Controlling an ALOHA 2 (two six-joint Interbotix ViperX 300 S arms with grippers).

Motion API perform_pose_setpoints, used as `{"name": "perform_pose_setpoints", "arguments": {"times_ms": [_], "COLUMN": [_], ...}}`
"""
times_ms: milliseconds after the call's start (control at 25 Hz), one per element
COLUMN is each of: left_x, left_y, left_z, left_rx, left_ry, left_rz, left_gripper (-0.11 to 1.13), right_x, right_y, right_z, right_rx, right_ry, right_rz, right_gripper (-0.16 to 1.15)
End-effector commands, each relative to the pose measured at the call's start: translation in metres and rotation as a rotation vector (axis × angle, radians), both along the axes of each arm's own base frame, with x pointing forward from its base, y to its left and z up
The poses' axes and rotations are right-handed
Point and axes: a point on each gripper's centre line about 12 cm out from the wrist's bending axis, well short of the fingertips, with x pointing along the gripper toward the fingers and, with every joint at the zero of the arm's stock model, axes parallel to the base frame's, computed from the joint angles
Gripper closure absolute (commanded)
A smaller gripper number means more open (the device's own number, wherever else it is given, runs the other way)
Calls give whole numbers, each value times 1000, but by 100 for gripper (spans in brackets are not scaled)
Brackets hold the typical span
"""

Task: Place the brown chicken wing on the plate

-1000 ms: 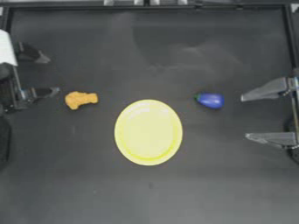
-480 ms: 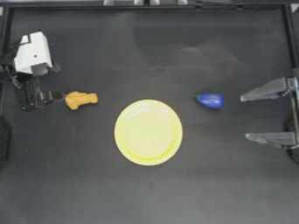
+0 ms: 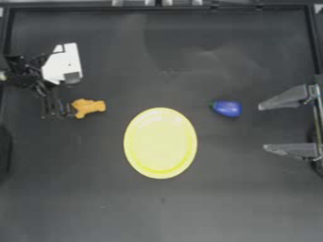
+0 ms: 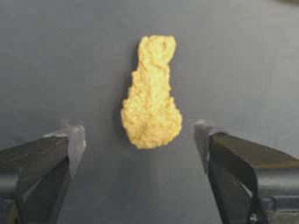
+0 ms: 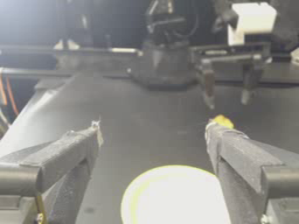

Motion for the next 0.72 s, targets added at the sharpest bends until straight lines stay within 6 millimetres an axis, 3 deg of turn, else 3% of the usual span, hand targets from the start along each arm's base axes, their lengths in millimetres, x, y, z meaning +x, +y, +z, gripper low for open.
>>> {"name": "perform_pose_setpoints", "arguments": {"times_ms": [40,720], "left_x": [10,23], "left_y": [7,7], "left_z": [1,-33], "left_rx": [7,-32], "left_ry": [-5,54], "left_rz": [-3,-21], "left_gripper": [-1,-1], "right_x": [2,1], "right_y": [0,0], "right_z": [3,0], "right_rx": [4,4], "right_ry": [-6,-2], "right_rz": [-1,-1], "right_gripper": [-2,-2]}}
